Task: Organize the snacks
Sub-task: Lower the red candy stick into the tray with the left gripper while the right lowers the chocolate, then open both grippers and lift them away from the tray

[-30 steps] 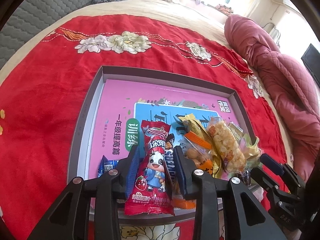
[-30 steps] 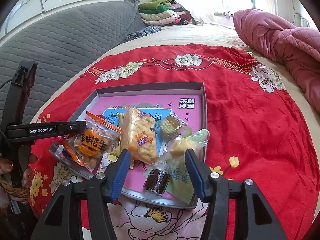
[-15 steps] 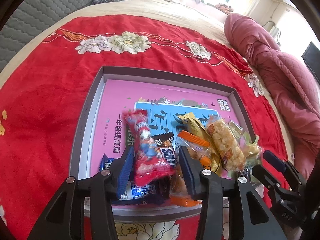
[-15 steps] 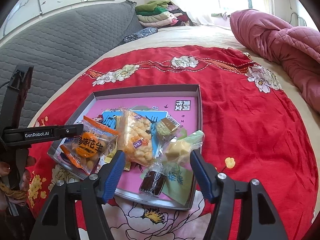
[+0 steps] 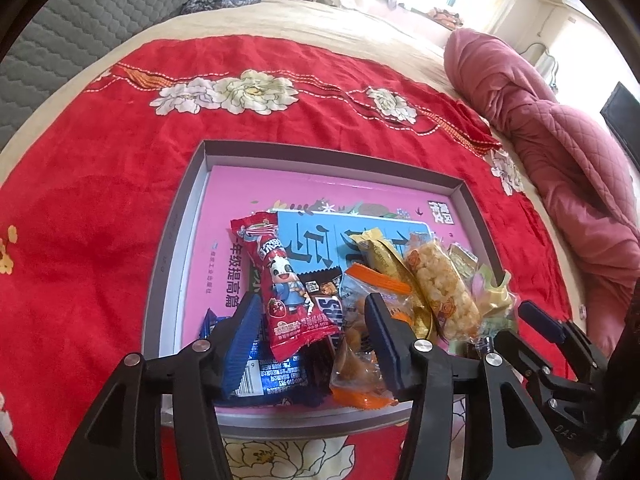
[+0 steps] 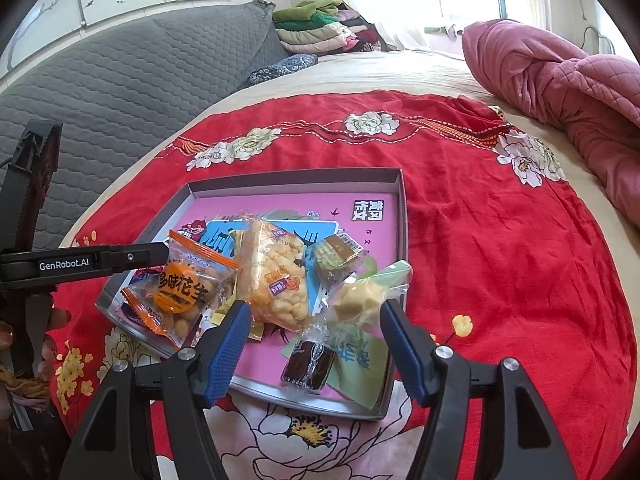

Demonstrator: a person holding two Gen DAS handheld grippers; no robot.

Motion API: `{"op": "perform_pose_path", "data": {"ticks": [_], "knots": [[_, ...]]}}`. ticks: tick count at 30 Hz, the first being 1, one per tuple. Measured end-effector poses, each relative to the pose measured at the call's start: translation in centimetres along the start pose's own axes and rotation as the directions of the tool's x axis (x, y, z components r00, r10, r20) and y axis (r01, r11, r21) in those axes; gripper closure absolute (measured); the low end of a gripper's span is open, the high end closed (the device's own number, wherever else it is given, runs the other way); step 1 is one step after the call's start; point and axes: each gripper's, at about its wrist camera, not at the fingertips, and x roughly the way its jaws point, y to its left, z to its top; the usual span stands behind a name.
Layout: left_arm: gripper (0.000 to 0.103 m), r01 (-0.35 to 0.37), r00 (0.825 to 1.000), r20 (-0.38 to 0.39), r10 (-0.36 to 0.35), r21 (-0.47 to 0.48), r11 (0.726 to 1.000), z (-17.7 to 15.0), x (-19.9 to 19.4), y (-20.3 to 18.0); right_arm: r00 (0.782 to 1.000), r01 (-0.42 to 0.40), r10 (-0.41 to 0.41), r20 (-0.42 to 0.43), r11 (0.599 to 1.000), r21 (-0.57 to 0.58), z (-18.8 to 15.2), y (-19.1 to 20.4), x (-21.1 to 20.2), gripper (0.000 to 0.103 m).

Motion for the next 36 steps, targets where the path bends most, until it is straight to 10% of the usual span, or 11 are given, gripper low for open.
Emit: {"op": "perform_pose_path", "data": {"ticks": [36], "knots": [[0.029,-0.029,0.998,0.052,0.026,0.055,0.998,-1.7,-5.3,-1.0,0.979,0.080,-0.067,0.191,0.995,-0.062,0.5,1.7,-4.3,0.026]]}}
